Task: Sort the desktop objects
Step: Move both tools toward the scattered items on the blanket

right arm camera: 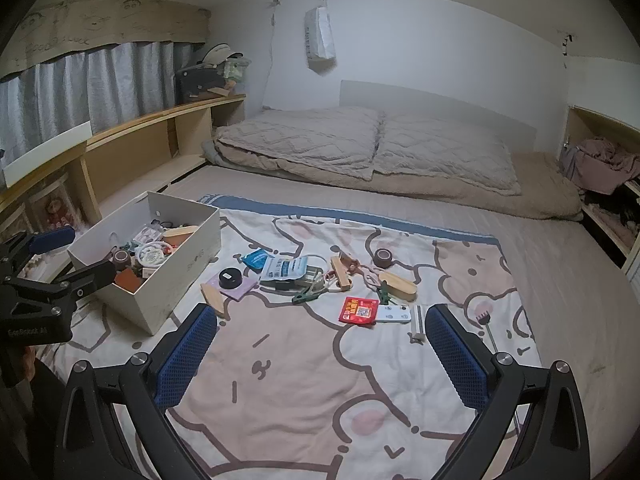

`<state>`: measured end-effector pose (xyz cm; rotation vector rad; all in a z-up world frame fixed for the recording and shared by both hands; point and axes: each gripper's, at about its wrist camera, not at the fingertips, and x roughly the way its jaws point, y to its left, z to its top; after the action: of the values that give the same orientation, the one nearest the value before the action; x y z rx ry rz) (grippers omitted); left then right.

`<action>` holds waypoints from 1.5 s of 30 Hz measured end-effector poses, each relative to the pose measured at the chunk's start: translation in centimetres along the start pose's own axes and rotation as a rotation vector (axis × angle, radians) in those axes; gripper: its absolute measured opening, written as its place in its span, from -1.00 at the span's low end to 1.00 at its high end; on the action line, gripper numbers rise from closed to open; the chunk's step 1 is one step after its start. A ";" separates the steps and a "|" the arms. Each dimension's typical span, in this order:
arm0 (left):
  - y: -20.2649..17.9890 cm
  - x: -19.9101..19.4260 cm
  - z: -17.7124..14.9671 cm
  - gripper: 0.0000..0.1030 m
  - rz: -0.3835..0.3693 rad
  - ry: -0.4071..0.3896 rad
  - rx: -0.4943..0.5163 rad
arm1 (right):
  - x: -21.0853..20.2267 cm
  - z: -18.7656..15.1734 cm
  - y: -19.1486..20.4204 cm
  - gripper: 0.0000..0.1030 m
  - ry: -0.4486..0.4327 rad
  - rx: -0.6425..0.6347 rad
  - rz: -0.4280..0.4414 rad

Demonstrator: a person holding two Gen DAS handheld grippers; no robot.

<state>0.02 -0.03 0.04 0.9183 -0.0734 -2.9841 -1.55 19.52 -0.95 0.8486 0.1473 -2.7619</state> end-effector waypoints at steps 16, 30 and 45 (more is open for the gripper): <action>0.8 -0.8 -0.3 1.00 -0.002 0.017 -0.024 | -1.2 -0.4 -0.2 1.00 -0.013 -0.017 0.008; 0.7 -1.2 0.1 1.00 0.014 0.025 -0.066 | -4.6 -1.6 -4.7 1.00 -0.045 0.021 -0.009; -1.6 -0.3 4.0 1.00 -0.023 0.051 -0.117 | -7.0 -3.0 -11.2 1.00 -0.032 0.048 -0.064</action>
<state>-1.99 1.75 3.40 0.9878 0.1123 -2.9463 2.67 32.30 0.80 0.8246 0.1048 -2.8481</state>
